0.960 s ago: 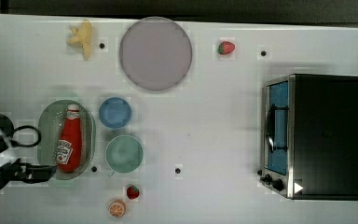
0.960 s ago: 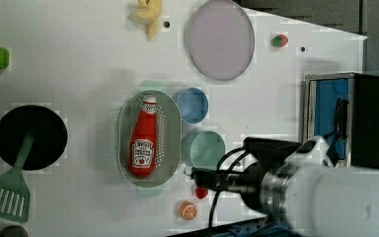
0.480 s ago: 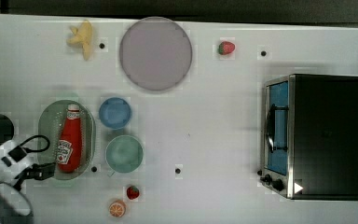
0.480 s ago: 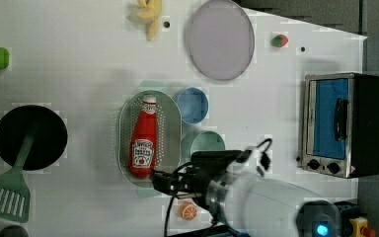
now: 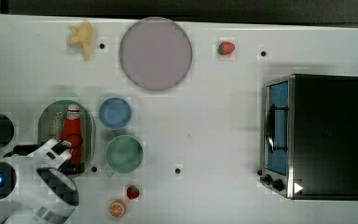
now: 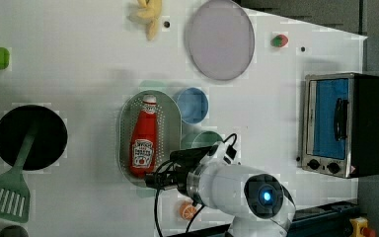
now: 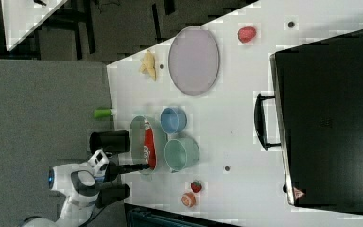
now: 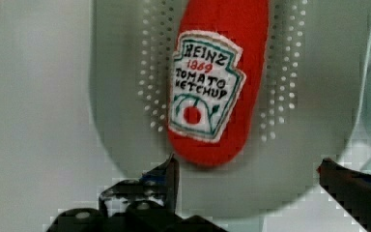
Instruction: Pick ketchup from strainer and place it on the table
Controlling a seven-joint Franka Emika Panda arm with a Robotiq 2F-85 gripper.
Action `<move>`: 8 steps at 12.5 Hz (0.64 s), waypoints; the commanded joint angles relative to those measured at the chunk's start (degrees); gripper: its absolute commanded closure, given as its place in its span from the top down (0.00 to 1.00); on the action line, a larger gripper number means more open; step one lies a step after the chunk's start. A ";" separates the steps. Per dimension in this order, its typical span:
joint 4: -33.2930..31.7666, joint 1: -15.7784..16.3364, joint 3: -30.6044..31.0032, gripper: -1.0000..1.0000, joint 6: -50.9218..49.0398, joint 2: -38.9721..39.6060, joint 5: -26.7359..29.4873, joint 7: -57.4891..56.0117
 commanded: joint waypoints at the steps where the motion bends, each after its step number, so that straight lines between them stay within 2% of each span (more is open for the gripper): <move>1: 2.51 -0.57 -0.51 1.00 3.57 3.36 -2.77 3.25; 4: 2.99 -0.19 -2.03 1.00 6.66 8.54 -7.17 6.69; 8: 6.47 1.86 -4.51 1.00 7.04 15.14 -13.35 12.21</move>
